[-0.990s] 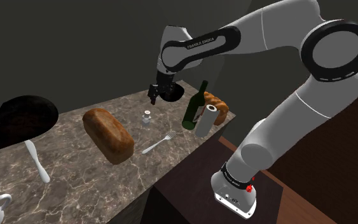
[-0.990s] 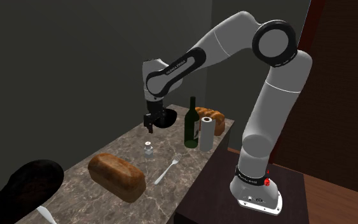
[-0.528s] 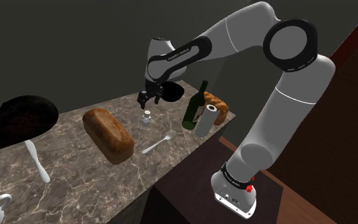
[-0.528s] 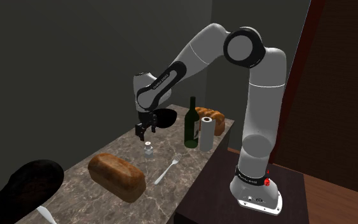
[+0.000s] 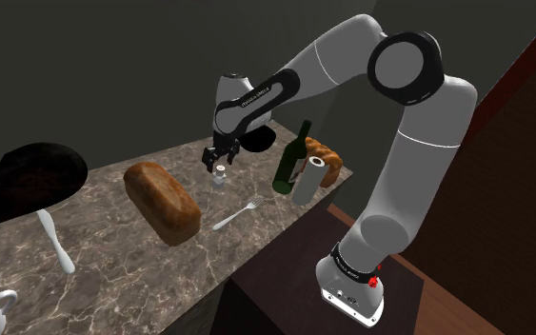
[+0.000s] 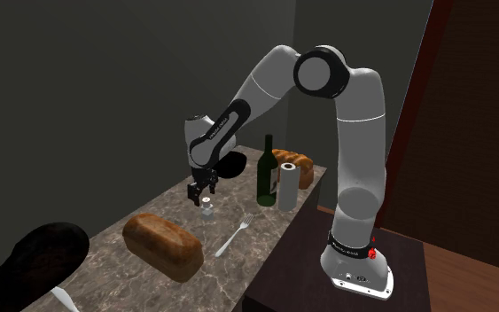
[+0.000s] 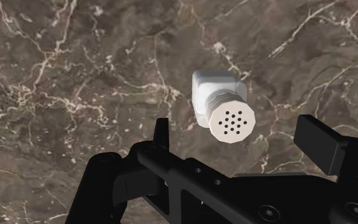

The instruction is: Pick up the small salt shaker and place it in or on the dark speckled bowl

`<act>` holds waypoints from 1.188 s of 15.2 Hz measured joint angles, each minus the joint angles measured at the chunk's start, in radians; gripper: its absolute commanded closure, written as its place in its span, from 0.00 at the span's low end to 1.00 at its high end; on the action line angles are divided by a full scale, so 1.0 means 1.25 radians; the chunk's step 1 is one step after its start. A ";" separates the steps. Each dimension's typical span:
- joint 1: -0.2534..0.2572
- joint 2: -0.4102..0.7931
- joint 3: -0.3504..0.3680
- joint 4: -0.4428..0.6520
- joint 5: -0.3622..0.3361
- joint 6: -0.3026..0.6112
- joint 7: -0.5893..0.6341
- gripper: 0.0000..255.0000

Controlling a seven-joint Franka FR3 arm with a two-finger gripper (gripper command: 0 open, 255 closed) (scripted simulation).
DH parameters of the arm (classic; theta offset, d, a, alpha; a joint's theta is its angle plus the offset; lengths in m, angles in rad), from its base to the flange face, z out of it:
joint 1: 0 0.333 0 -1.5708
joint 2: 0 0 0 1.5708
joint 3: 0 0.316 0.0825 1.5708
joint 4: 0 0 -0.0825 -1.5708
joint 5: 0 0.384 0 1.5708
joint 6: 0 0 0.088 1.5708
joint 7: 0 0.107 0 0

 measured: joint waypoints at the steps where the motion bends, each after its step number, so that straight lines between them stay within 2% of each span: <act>1: 0.000 0.006 0.000 -0.002 -0.001 0.008 0.001 0.00; 7: 0.000 0.013 -0.001 -0.003 -0.002 0.016 0.001 0.00; 8: 0.000 0.013 -0.001 -0.003 -0.002 0.016 0.001 1.00; 18: 0.000 0.013 -0.001 -0.003 -0.002 0.016 0.001 1.00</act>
